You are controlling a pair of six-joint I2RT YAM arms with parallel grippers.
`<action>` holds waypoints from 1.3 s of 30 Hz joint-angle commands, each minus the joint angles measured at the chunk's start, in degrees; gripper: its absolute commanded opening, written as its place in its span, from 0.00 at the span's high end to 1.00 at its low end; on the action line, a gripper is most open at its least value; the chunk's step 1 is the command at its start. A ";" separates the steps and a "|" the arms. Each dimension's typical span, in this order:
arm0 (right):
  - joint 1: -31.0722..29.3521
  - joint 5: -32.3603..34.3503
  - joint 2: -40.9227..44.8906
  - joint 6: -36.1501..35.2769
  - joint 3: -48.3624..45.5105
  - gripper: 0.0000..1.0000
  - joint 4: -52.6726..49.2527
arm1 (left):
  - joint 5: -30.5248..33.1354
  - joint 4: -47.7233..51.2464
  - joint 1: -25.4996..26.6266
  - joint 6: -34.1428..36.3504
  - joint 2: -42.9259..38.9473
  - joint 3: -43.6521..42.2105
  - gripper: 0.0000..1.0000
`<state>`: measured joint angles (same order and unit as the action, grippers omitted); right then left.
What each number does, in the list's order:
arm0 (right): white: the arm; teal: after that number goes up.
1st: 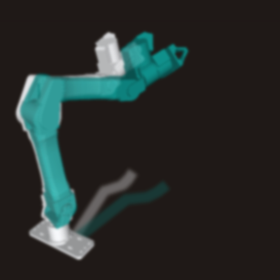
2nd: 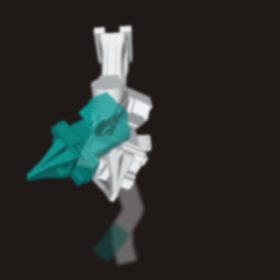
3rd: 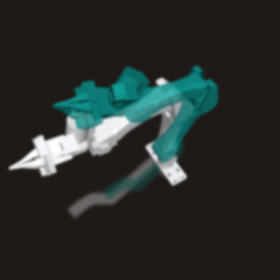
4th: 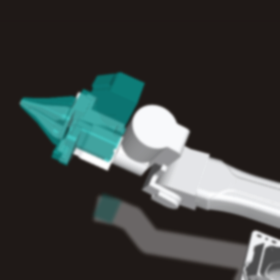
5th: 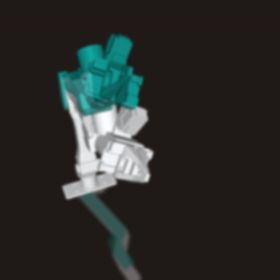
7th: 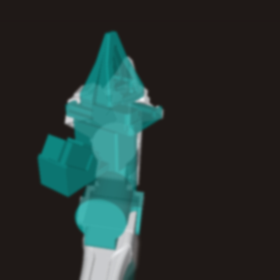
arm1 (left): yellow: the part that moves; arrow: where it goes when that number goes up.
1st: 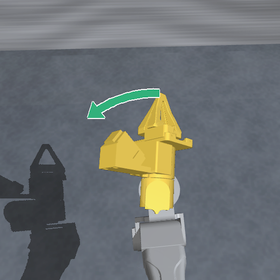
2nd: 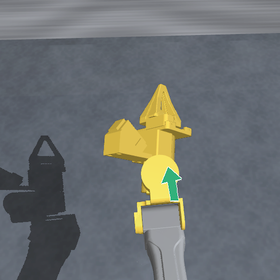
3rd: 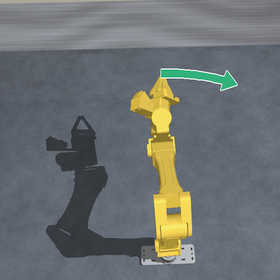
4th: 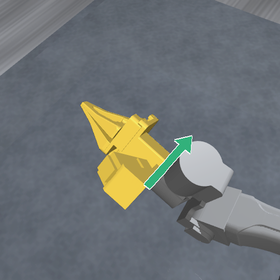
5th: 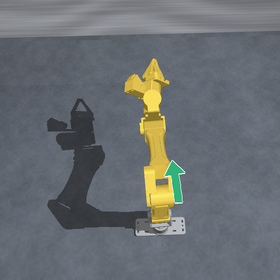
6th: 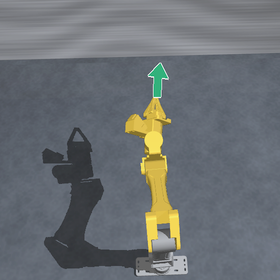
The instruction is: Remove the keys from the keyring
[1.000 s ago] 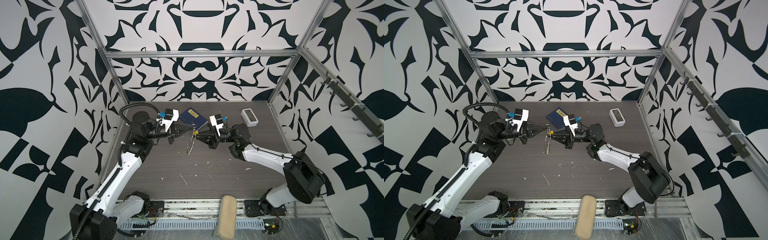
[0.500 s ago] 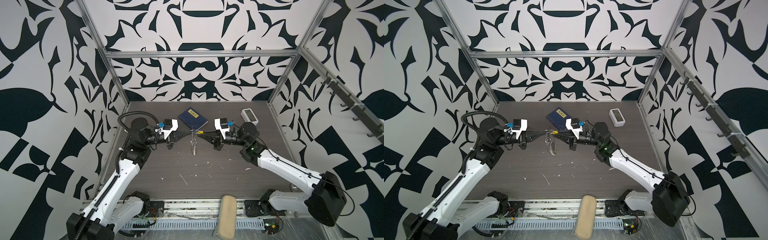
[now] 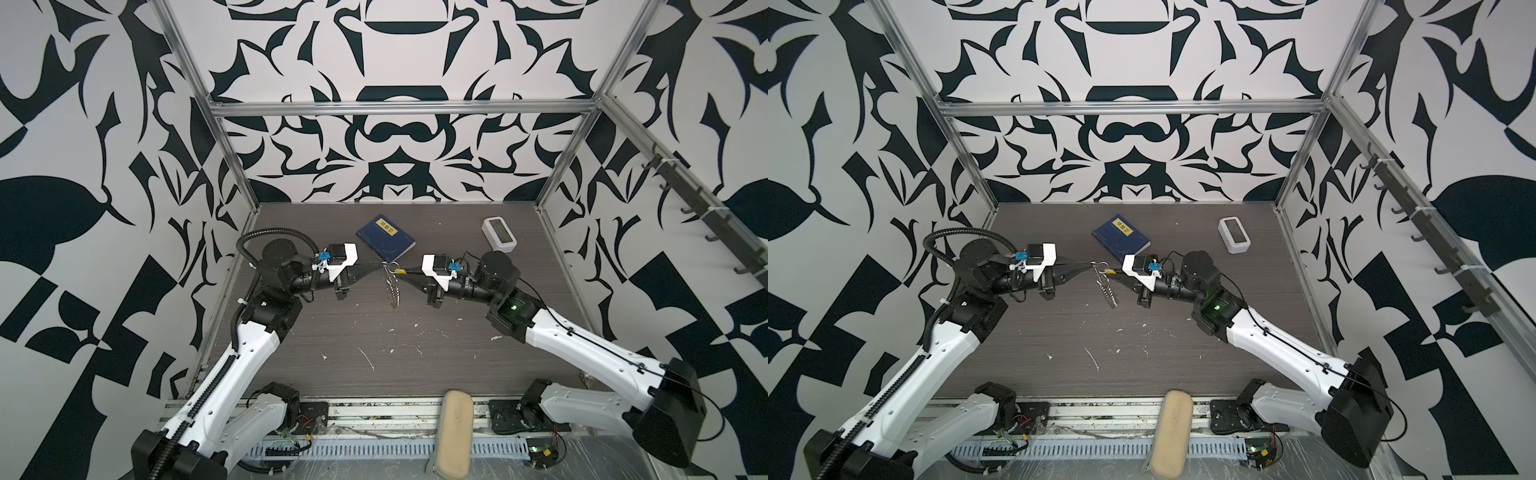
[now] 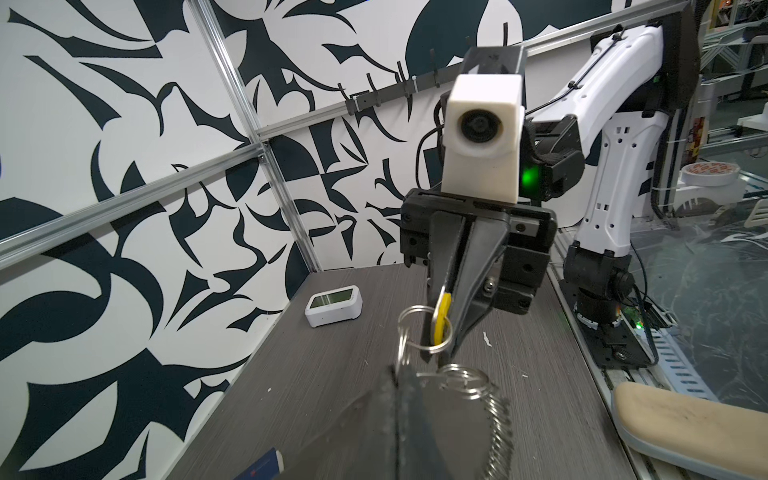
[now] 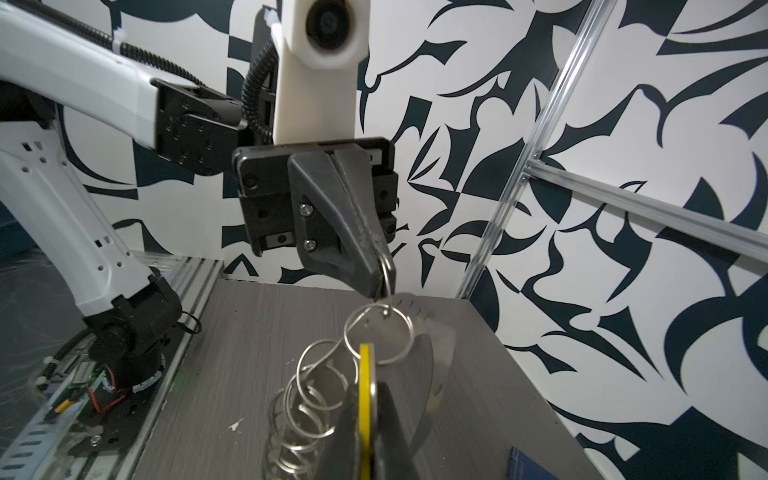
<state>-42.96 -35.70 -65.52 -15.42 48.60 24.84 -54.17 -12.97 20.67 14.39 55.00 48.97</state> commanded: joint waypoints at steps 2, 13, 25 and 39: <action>-2.05 1.64 1.53 -6.99 0.57 1.00 -0.55 | 9.16 -1.88 -0.41 -2.26 -1.04 -0.98 1.00; -3.71 8.51 1.36 -11.43 2.71 1.00 -2.31 | 15.98 3.35 0.04 -5.56 -1.48 0.31 1.00; -3.70 16.71 -0.22 -7.71 6.07 1.00 -0.66 | 15.18 0.93 0.64 -8.17 -2.02 -1.21 1.00; -3.80 15.93 -0.40 -18.65 10.29 1.00 -9.64 | 24.28 17.96 1.22 -14.92 1.20 8.61 1.00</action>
<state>-46.33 -18.50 -67.83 -29.10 55.20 17.32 -37.08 1.78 22.98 1.76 55.57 55.35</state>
